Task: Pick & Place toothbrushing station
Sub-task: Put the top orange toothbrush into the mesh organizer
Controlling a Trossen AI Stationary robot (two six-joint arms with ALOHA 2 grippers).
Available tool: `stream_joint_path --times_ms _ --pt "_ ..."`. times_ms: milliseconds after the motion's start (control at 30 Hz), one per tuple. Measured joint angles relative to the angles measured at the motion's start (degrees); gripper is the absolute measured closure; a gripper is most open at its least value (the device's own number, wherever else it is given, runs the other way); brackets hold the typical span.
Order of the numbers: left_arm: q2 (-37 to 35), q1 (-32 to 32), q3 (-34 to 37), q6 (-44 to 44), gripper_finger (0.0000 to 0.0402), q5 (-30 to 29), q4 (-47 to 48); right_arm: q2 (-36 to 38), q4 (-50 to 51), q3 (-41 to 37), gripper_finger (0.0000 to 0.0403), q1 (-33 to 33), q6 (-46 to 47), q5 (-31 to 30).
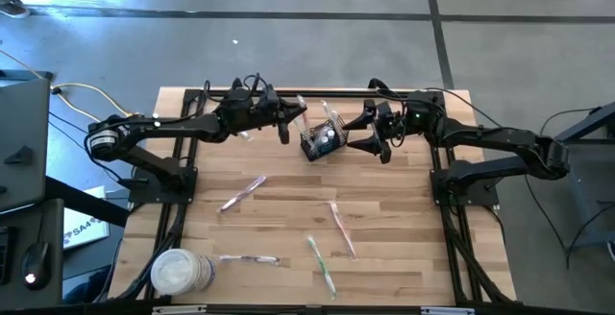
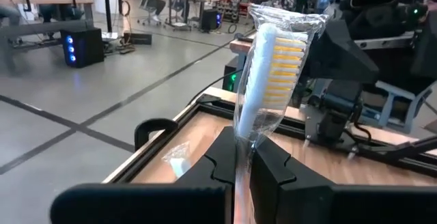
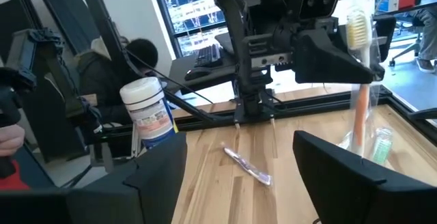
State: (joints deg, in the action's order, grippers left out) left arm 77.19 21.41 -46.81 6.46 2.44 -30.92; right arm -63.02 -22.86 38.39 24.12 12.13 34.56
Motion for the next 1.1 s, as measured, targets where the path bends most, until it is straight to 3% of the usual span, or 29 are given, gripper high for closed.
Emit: stream_joint_path --times_ms 1100 --pt "11.7 2.3 0.0 5.8 0.0391 2.5 -4.9 0.0 0.0 0.0 0.0142 0.0 0.0 0.1"
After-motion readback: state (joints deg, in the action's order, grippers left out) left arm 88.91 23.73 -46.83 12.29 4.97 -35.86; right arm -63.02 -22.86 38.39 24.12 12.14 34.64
